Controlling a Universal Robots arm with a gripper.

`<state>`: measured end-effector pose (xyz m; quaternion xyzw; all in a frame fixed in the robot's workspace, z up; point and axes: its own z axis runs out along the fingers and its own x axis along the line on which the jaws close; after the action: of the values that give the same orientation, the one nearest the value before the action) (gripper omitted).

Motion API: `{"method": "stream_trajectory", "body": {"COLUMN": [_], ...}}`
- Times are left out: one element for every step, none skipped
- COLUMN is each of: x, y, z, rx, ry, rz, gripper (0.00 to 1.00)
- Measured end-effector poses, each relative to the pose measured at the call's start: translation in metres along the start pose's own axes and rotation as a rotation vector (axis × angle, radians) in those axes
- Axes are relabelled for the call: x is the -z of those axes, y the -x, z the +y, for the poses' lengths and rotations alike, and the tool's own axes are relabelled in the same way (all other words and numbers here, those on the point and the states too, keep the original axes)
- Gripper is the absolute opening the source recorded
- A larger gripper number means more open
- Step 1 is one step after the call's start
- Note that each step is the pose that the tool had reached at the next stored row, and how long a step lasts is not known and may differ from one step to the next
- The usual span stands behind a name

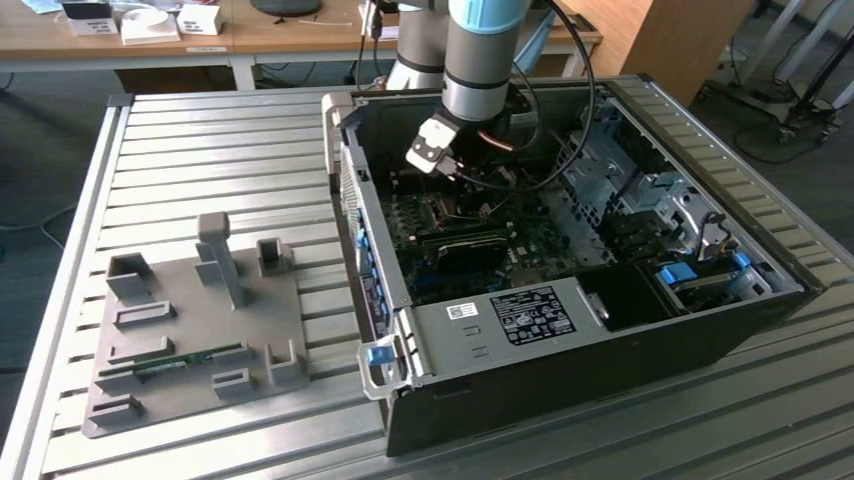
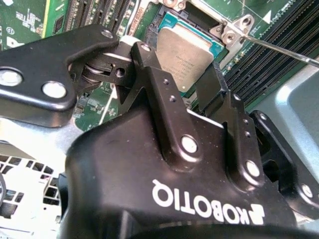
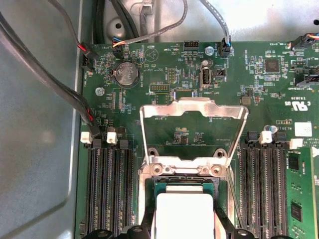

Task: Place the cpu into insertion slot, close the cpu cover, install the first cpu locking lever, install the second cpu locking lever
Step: 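Place the cpu into insertion slot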

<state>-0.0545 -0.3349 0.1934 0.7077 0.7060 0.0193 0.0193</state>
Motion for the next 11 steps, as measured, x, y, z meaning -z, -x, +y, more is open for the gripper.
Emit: {"method": "stream_trajectory", "body": {"x": [-0.0001,-0.0002,-0.0002,-0.0003,-0.0003,-0.0003,-0.0003,-0.0003,-0.0004,-0.0006,-0.0008], "y": [0.0,-0.0001,-0.0001,-0.0001,-0.0001,-0.0001,-0.0001,-0.0001,-0.0001,0.0,-0.0001], "z": [0.0,0.0001,0.0001,0.0001,0.0001,0.0001,0.0001,0.0001,0.0001,0.0001,0.0001], "rx": [0.0,0.001,0.001,0.001,0.002,0.002,0.002,0.002,0.002,0.002,0.002], "ry": [0.0,0.0002,0.0003,0.0002,0.0002,0.0002,0.0002,0.0002,0.0002,0.0002,0.0001], "rz": [0.0,0.0002,0.0003,0.0003,0.0003,0.0004,0.0004,0.0004,0.0004,0.0004,0.0004], "gripper": [0.54,0.54,0.54,0.54,0.54,0.54,0.54,0.54,0.54,0.54,0.54]}}
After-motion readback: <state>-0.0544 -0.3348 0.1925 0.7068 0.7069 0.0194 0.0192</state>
